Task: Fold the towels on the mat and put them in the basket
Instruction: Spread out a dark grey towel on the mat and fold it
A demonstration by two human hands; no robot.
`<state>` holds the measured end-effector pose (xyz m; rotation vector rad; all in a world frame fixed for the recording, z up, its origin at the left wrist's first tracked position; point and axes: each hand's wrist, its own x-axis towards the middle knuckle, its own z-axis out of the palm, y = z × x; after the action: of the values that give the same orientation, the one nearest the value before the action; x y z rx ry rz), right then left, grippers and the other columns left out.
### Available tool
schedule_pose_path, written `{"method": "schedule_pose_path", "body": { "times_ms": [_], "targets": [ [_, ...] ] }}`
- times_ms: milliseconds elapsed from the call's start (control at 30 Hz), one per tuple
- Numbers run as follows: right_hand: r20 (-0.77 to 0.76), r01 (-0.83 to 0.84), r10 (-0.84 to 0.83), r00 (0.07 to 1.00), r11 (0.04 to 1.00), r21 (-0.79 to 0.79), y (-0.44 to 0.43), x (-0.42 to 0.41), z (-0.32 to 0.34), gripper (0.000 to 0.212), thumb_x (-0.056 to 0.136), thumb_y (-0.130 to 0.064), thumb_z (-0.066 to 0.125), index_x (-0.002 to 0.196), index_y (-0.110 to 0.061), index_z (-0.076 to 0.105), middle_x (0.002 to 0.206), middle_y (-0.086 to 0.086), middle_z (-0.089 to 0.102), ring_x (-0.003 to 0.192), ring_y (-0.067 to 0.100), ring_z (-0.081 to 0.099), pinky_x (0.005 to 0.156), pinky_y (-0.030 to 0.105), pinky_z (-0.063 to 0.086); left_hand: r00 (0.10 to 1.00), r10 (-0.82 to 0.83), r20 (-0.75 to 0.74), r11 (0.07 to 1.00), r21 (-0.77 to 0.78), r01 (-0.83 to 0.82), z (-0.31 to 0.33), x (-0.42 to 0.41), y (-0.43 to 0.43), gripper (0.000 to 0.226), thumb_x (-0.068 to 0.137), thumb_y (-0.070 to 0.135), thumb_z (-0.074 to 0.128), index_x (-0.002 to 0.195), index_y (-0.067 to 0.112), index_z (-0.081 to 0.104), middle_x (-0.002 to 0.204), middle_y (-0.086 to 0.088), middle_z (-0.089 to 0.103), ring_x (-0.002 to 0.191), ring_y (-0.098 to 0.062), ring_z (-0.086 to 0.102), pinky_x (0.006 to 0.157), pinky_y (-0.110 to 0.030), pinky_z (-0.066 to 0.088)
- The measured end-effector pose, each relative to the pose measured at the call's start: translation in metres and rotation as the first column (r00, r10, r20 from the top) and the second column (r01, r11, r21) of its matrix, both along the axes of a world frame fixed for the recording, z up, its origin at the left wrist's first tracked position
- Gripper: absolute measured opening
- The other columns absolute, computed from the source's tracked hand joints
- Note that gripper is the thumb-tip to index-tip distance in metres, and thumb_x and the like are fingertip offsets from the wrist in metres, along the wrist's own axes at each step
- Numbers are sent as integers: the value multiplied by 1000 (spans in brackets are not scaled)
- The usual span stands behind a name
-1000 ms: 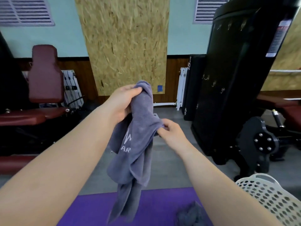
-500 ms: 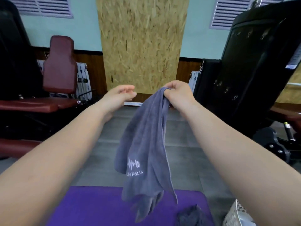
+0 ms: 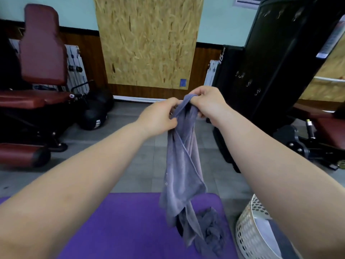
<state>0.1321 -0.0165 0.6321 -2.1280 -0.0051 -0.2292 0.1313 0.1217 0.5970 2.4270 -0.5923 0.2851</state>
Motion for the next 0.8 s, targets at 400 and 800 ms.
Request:
{"method": "schedule_pose_path", "body": {
  "times_ms": [400,800],
  "targets": [
    [-196,-150,197,960,961,234,-5,-17,-16,27,97,-16,42,71,-12,49,34,-3,53,29,5,51,32,13,38,987,69,-146,879,-458,-129,-13,20,-8,31,86,-6,47,111,8,60,112,-14,63,100,-24,60,86,-17,43],
    [-258,76,206,944,626,776,34,-10,-33,13,98,-17,38,95,-10,48,41,-1,61,38,7,61,39,16,49,896,291,-336,814,-406,-416,-87,-48,-7,14,88,10,51,102,14,51,102,-4,60,95,-23,56,72,-24,36]
  ]
}}
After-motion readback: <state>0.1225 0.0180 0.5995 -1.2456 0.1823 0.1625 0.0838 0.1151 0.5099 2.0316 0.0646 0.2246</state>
